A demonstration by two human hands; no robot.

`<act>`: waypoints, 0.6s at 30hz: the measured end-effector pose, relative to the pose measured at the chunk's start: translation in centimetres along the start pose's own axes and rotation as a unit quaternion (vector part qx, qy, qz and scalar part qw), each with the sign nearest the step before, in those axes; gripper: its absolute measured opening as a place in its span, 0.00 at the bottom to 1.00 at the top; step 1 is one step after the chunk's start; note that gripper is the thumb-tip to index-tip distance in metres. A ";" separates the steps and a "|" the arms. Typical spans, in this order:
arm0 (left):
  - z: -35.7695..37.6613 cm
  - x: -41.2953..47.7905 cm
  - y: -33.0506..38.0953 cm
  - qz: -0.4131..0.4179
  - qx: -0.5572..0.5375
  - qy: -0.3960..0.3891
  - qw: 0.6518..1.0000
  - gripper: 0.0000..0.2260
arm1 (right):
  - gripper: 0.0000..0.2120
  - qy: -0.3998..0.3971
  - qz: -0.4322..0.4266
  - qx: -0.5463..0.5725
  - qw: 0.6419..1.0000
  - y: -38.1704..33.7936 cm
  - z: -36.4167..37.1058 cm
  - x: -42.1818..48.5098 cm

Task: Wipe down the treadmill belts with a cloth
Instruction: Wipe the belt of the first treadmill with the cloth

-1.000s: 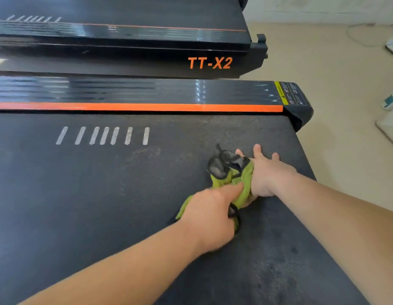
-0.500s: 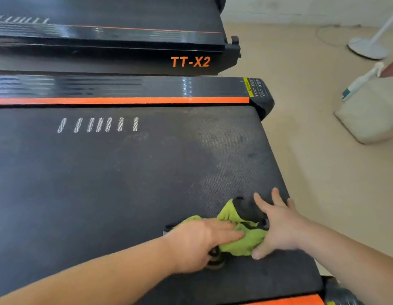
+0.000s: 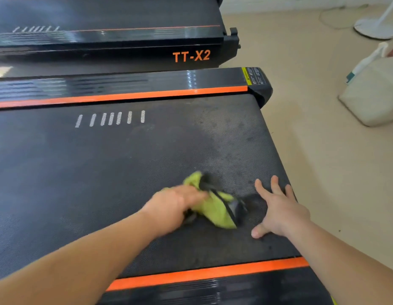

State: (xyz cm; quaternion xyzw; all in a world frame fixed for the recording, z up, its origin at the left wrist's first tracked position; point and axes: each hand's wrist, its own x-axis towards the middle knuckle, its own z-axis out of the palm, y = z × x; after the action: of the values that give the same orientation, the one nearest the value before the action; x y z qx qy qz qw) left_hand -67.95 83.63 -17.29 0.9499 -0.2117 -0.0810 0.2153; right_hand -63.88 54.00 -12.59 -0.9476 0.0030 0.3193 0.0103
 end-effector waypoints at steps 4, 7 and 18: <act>2.5 -0.4 4.5 -0.208 -0.043 0.094 0.973 0.30 | 0.70 -0.013 0.019 -0.010 1.000 -0.7 -0.3 0.0; 4.3 -4.0 8.7 -0.027 -0.100 0.000 0.995 0.34 | 0.67 -0.003 0.020 -0.001 1.000 -0.6 -0.4 -0.4; 3.2 -3.6 8.7 -0.146 -0.069 0.018 0.987 0.29 | 0.70 -0.014 0.027 -0.009 1.000 -0.4 -0.2 -0.3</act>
State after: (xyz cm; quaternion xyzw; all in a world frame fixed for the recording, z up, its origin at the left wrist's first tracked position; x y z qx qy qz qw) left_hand -75.16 76.91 -16.08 0.9547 -0.0609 -0.1087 0.2701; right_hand -63.98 54.35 -12.24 -0.9428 0.0256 0.3324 -0.0067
